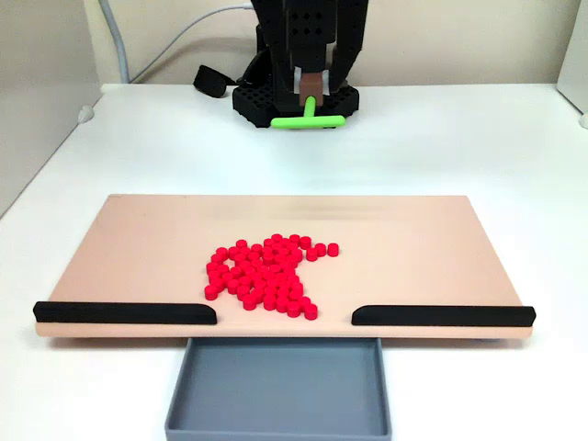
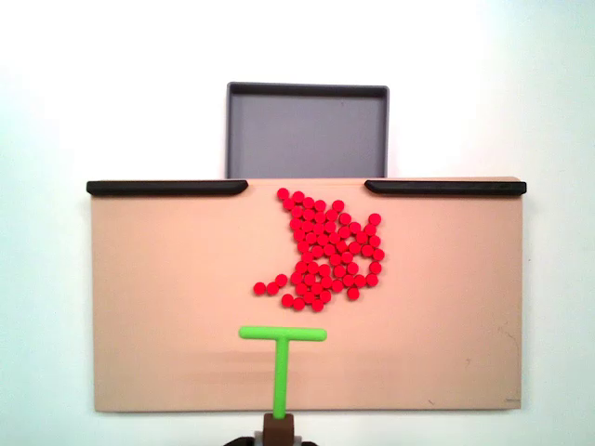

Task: Push granules from left to the grey container

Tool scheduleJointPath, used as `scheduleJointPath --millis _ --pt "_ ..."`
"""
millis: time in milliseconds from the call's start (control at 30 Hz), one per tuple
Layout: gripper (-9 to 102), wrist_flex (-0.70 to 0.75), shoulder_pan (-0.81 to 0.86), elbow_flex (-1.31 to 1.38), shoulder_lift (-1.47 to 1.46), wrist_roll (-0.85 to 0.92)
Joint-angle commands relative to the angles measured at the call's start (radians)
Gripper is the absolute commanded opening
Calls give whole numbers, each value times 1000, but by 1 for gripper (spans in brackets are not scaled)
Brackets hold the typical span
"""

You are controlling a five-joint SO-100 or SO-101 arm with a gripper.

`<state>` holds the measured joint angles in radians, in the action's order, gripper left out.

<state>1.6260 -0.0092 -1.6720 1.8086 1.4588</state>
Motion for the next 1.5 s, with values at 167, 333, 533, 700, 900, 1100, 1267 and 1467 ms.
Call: scheduleJointPath --millis 167,333,533,700,900,1100,1267,1467 --pt "0 -2 32 5 3 0" --pt "0 -2 29 20 -17 -32" --pt "0 -2 38 21 -5 -26" --pt "0 -2 40 21 3 -21" --pt "0 -2 34 21 3 -28" --pt "0 -2 29 21 2 -37" --pt "0 -2 31 21 3 -35" --pt "0 -2 15 15 2 20"
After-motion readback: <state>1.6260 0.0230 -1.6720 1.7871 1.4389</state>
